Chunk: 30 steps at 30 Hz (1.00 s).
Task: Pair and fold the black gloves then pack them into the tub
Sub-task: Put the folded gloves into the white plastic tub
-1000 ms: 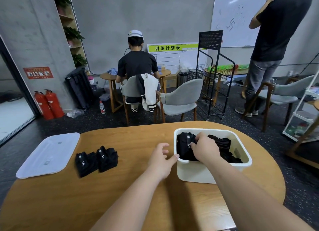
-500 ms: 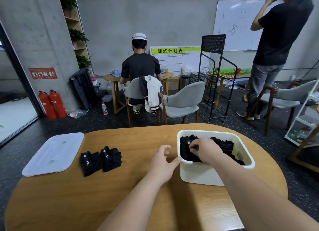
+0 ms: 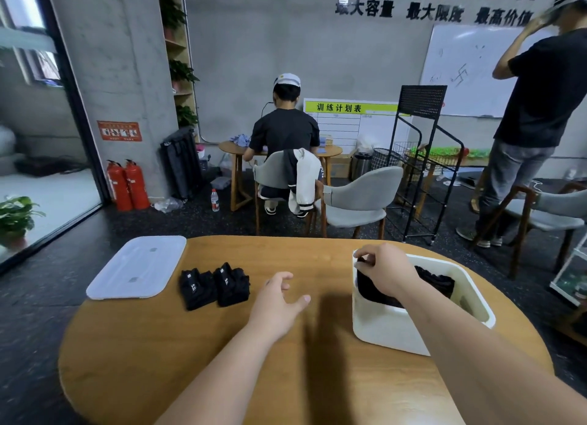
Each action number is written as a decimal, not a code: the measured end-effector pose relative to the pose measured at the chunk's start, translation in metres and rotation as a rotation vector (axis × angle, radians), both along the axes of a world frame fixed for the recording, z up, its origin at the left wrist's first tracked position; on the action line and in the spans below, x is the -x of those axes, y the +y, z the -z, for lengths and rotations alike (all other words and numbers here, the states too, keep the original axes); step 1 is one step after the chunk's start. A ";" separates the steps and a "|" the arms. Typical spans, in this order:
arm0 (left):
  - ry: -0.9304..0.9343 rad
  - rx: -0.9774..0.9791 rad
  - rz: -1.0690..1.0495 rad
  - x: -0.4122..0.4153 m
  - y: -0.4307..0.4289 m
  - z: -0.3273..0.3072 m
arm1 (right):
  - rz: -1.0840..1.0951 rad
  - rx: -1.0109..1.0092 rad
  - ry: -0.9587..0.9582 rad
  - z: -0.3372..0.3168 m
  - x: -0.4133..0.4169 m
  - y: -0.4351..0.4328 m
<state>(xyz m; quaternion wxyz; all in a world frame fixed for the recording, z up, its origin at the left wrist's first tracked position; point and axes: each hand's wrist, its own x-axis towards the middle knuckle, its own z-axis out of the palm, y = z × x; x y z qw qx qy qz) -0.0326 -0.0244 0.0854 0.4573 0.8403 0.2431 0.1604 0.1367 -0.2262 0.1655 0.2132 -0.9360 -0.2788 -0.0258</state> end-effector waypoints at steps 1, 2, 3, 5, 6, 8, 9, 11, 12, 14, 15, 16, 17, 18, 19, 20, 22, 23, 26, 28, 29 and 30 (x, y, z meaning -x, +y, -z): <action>0.009 -0.010 -0.014 0.008 0.007 0.003 | -0.014 -0.002 -0.006 0.001 0.004 0.010; 0.020 -0.025 -0.023 0.014 0.014 0.007 | -0.028 -0.008 -0.015 0.002 0.008 0.019; 0.030 -0.043 -0.036 0.021 0.020 0.011 | -0.043 -0.010 -0.024 0.004 0.012 0.028; 0.051 -0.083 -0.070 0.035 0.034 0.021 | -0.075 -0.010 -0.048 0.011 0.025 0.047; 0.062 -0.098 -0.090 0.043 0.042 0.026 | -0.094 -0.010 -0.051 0.017 0.032 0.058; 0.085 -0.131 -0.121 0.056 0.055 0.037 | -0.125 0.002 -0.043 0.028 0.045 0.073; 0.100 -0.149 -0.140 0.064 0.063 0.043 | -0.146 0.023 -0.031 0.036 0.052 0.082; 0.131 -0.191 -0.175 0.078 0.075 0.052 | -0.182 0.074 0.018 0.050 0.065 0.098; 0.152 -0.214 -0.189 0.084 0.080 0.055 | -0.194 0.094 0.051 0.057 0.071 0.105; 0.194 -0.253 -0.212 0.095 0.091 0.064 | -0.233 0.124 0.099 0.069 0.085 0.119; 0.208 -0.265 -0.220 0.099 0.095 0.068 | -0.250 0.129 0.118 0.074 0.091 0.124; 0.220 -0.273 -0.229 0.104 0.100 0.073 | -0.269 0.133 0.134 0.080 0.098 0.131; 0.230 -0.284 -0.236 0.107 0.103 0.076 | -0.278 0.138 0.143 0.085 0.103 0.136; 0.237 -0.302 -0.243 0.110 0.105 0.080 | -0.286 0.147 0.146 0.090 0.107 0.141; 0.247 -0.329 -0.249 0.112 0.109 0.085 | -0.293 0.157 0.152 0.096 0.110 0.149; 0.255 -0.364 -0.251 0.114 0.111 0.088 | -0.302 0.155 0.161 0.101 0.111 0.155; 0.273 -0.438 -0.241 0.116 0.114 0.097 | -0.331 0.132 0.181 0.113 0.113 0.168; 0.283 -0.473 -0.232 0.116 0.114 0.100 | -0.346 0.119 0.189 0.116 0.113 0.173; 0.329 -0.568 -0.232 0.118 0.113 0.110 | -0.384 0.101 0.201 0.126 0.111 0.194; 0.360 -0.619 -0.235 0.118 0.110 0.111 | -0.403 0.106 0.187 0.129 0.110 0.207; 0.373 -0.631 -0.234 0.118 0.111 0.112 | -0.412 0.109 0.177 0.131 0.110 0.216; 0.382 -0.637 -0.232 0.118 0.111 0.112 | -0.417 0.113 0.165 0.132 0.109 0.223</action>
